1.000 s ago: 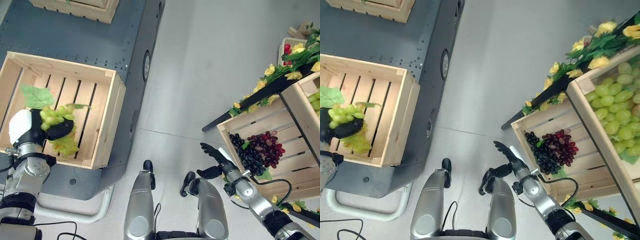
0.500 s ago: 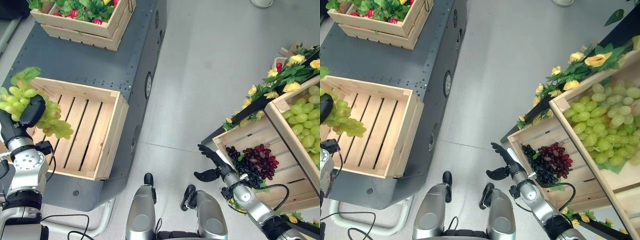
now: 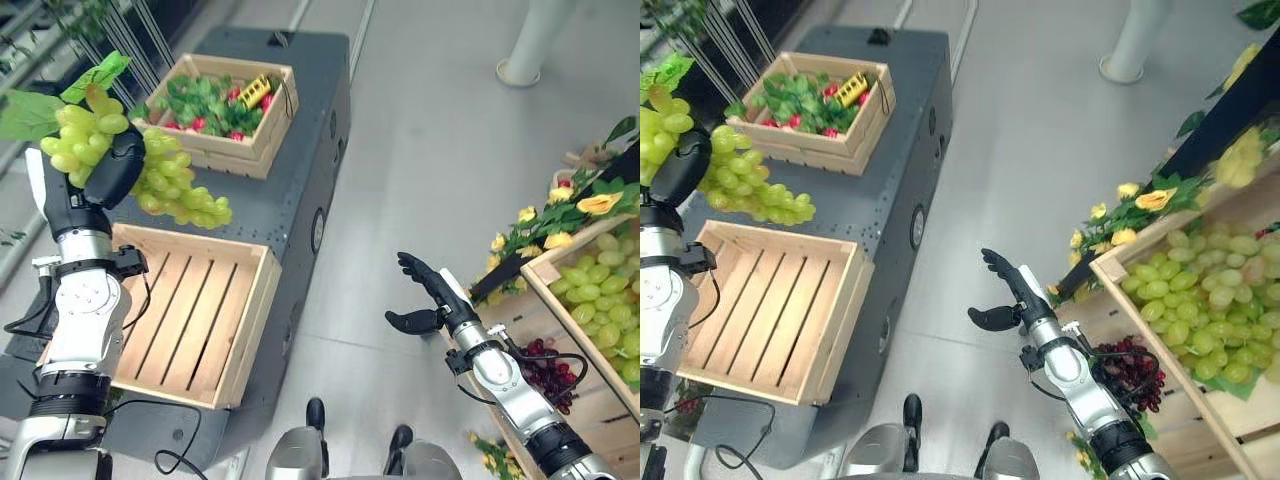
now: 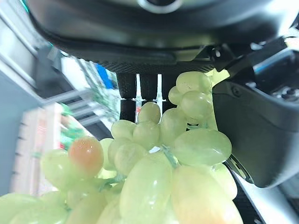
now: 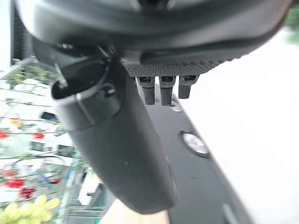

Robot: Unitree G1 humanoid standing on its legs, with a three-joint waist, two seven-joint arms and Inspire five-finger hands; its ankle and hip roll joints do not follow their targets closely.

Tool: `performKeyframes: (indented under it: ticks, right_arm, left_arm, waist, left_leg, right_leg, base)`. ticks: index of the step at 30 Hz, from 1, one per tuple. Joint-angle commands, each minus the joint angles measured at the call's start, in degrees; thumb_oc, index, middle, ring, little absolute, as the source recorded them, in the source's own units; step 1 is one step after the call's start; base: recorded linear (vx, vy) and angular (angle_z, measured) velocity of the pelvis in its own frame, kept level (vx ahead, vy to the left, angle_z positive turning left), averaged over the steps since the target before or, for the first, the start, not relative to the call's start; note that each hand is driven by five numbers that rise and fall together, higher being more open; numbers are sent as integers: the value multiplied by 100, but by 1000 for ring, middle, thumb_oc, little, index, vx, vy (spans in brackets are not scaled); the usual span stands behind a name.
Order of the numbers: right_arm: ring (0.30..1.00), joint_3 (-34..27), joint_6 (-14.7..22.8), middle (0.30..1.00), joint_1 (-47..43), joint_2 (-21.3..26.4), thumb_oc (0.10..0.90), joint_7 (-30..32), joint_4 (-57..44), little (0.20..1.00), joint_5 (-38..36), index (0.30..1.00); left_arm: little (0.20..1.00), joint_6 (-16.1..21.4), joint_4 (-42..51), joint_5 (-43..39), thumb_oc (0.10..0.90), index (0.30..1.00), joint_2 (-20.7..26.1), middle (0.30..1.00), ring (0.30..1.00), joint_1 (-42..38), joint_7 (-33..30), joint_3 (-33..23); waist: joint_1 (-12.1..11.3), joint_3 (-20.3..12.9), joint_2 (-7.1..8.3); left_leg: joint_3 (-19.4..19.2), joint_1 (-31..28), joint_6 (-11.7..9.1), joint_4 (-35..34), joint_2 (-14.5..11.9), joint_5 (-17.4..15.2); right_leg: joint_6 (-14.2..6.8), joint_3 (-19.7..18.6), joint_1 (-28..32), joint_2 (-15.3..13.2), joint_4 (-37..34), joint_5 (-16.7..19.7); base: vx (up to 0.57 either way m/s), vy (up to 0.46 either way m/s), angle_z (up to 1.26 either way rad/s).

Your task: Pick up the fruits from the basket on one side to the basket on the other side

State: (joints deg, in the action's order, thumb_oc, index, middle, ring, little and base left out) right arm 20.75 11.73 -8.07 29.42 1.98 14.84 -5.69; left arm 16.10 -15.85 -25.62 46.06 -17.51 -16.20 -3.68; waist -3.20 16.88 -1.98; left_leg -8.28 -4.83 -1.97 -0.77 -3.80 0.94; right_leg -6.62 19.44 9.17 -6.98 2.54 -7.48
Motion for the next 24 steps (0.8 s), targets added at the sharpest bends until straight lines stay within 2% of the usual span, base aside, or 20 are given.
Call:
performKeyframes:
  ticks: [1,3,5,6,8,9,16,18,19,22,24]
  right_arm:
    - [900,61,538,900,-292,297,800,-351,-601,900,-375,900]
    - [900,-2,269,900,-500,454,800,-500,-1013,900,-731,900]
    - [900,-25,185,900,-609,479,800,-559,-1064,900,-940,900]
    - [900,-84,-1,900,-813,490,800,-673,-1129,900,-1343,900]
    - [900,-132,-69,900,-887,459,800,-729,-1143,900,-1562,900]
    - [900,-178,-257,900,-1045,339,800,-784,-1187,900,-1865,900]
    - [900,-87,-685,900,-1546,138,800,-992,-1077,900,-2589,900]
    - [900,-30,-915,900,-1726,60,800,-1116,-1022,900,-3129,900]
    - [900,11,-1087,900,-1803,-139,800,-1231,-956,900,-3598,900]
    - [900,99,-1056,900,-1901,-355,800,-1174,-850,900,-3748,900]
    - [900,178,-1196,900,-1993,-517,800,-1160,-828,900,-3925,900]
  left_arm:
    - [300,572,-164,-204,400,300,248,300,300,-715,325,51]
    - [300,451,-101,-247,400,300,275,300,300,-873,588,231]
    - [300,465,-154,-277,400,300,271,300,300,-967,701,319]
    - [300,486,-235,-260,400,300,229,300,300,-1120,828,452]
    - [300,458,-252,-273,400,300,202,300,300,-1212,907,505]
    - [300,428,-343,-278,400,300,171,300,300,-1419,1032,654]
    - [300,452,-659,-136,400,300,82,300,300,-2131,1366,1321]
    - [300,415,-677,-111,400,300,33,300,300,-2307,1426,1482]
    - [300,399,-732,-89,400,300,-9,300,300,-2489,1495,1654]
    - [300,406,-855,-129,400,300,-88,300,300,-2771,1578,1926]
    - [300,387,-936,-115,400,300,-188,300,300,-2991,1605,2144]
  waist:
    - [91,-840,-78]
    - [137,-942,-74]
    - [164,-974,-75]
    - [213,-1012,-83]
    - [233,-1045,-82]
    - [275,-1085,-88]
    - [393,-1204,-76]
    - [398,-1212,-66]
    - [411,-1253,-59]
    - [434,-1291,-56]
    - [461,-1326,-57]
  left_leg:
    - [107,-124,-61,-158,254,-421]
    - [97,-186,-100,-350,233,-335]
    - [81,-189,-113,-407,223,-299]
    - [56,-171,-142,-423,206,-302]
    - [55,-138,-149,-423,204,-298]
    - [69,-125,-149,-423,206,-303]
    - [-45,-261,-107,-423,197,-334]
    - [-50,-315,-100,-423,203,-355]
    - [-65,-333,-92,-423,210,-361]
    - [-97,-372,-82,-423,209,-367]
    - [-131,-400,-75,-423,201,-377]
  right_leg:
    - [271,-22,-156,66,-209,246]
    - [237,-57,-92,104,-448,373]
    - [235,-78,-88,123,-531,428]
    - [225,-103,-66,137,-668,500]
    - [223,-104,-66,143,-726,533]
    - [225,-128,-77,158,-703,519]
    - [270,-276,-65,178,-600,448]
    - [271,-313,-23,183,-601,434]
    - [272,-336,-7,189,-605,437]
    - [269,-349,30,186,-627,452]
    - [259,-360,48,182,-640,463]
  base:
    - [23,-88,-4]
    - [15,-97,-2]
    - [-12,-71,0]
    - [-26,-66,-7]
    - [-34,-57,-13]
    - [-33,-52,-8]
    - [4,-41,-13]
    - [20,-39,-13]
    - [17,-41,-10]
    - [10,-36,-8]
    - [2,-20,-8]
